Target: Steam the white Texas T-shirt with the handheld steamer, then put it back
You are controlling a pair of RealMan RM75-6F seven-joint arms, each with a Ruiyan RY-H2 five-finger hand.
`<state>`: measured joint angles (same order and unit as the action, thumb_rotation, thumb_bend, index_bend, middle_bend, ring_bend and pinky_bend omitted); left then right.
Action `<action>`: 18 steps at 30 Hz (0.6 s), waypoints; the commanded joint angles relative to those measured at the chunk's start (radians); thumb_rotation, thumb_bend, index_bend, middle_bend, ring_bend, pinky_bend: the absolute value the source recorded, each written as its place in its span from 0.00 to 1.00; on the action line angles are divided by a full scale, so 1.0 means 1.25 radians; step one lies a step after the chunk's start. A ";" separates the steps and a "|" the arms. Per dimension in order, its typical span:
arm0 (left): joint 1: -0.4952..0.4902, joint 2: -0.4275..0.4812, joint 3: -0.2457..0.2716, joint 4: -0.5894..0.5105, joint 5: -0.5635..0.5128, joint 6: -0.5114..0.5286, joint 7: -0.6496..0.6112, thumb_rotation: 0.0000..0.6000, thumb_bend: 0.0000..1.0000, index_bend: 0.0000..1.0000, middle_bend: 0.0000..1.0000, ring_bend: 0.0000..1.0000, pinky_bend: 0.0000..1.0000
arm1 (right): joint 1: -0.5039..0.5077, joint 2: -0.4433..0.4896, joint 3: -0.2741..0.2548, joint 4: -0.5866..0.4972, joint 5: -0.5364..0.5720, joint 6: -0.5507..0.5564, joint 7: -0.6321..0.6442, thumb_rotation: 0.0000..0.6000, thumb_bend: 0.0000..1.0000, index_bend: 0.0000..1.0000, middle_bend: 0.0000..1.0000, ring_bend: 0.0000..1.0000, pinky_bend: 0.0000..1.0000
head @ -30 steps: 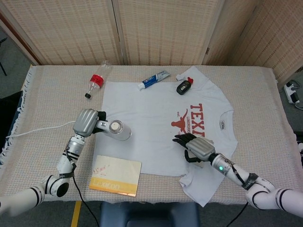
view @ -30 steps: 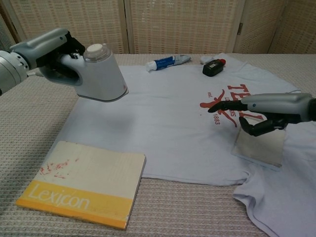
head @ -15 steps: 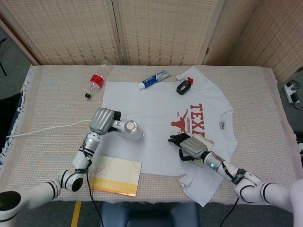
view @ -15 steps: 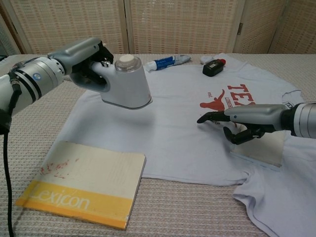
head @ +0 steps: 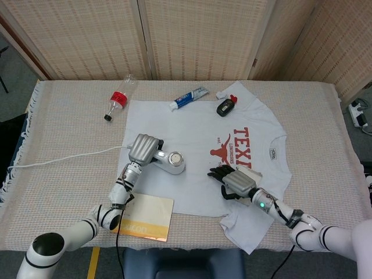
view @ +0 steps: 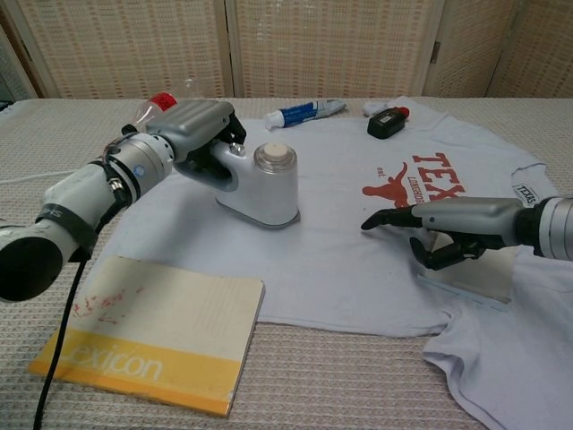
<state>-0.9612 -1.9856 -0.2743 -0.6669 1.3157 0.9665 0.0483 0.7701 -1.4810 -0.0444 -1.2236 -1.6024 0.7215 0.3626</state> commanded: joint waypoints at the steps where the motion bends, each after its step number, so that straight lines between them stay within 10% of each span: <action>1: -0.035 -0.064 -0.014 0.114 -0.023 -0.053 -0.023 1.00 0.36 0.87 1.00 0.90 0.69 | -0.001 -0.001 -0.002 0.001 0.002 0.005 0.001 0.44 0.88 0.00 0.00 0.00 0.00; 18: -0.032 -0.104 -0.091 0.387 -0.123 -0.137 -0.075 1.00 0.36 0.87 1.00 0.90 0.69 | -0.002 0.007 -0.011 -0.005 0.021 0.015 0.000 0.44 0.88 0.00 0.00 0.00 0.00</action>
<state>-1.0101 -2.1207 -0.3786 -0.1972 1.1732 0.8054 -0.0425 0.7681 -1.4727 -0.0579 -1.2304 -1.5758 0.7405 0.3631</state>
